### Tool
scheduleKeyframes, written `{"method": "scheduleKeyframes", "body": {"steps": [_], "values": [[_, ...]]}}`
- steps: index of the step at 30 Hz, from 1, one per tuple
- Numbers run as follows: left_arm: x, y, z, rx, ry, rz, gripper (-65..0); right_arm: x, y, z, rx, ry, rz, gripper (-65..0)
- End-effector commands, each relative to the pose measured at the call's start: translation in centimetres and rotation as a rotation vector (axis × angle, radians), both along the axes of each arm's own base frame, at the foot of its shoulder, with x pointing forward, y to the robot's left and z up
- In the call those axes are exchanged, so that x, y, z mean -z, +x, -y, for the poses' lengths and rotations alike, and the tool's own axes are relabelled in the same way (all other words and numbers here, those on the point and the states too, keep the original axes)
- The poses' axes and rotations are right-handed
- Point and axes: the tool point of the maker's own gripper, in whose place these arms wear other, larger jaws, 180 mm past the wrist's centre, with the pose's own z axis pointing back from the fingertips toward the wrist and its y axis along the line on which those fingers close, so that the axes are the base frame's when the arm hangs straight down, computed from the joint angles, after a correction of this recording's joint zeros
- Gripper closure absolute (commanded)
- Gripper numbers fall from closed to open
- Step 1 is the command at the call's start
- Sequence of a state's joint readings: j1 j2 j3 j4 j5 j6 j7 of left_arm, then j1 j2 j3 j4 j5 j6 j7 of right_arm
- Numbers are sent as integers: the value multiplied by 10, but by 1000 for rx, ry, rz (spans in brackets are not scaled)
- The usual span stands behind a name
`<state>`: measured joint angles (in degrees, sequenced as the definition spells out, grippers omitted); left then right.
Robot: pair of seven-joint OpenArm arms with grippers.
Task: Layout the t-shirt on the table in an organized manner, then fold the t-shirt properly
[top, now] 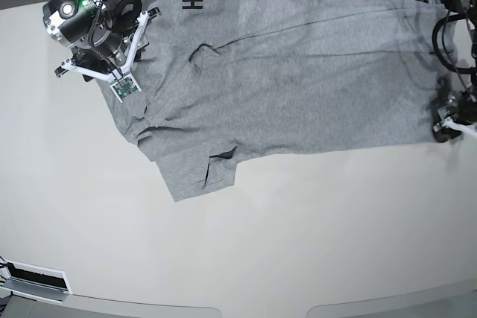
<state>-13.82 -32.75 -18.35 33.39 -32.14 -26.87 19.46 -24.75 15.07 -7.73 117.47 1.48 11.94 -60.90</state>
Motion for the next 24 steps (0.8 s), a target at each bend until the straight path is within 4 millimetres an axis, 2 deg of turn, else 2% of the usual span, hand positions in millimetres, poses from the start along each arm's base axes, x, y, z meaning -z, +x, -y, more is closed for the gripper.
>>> {"method": "scheduleKeyframes", "body": {"steps": [1,3,5,9,12,17,22,24], "values": [[1,0,2,26,3,-35,-311,-7,6,1,-1,1,32,-291],[3,2,10,48,-3,-47,-311,-7,6,1,-1,1,33,-291],[5,3,14,66,1,-59,-276,-7,6,1,-1,2,34,-291],[2,7,14,74,6,-58,-98,-10,10,-2,-8,15,61,-291],[-3,9,9,58,-5,-43,0,-20,25,-9,-17,57,159,-291],[-8,7,2,47,-13,-53,0,-44,65,-16,-22,100,321,-291],[-3,0,3,58,-20,-97,0,-67,119,-9,-2,94,434,-291],[-2,0,4,60,-22,-104,0,-67,140,-8,19,122,446,-291]]}}
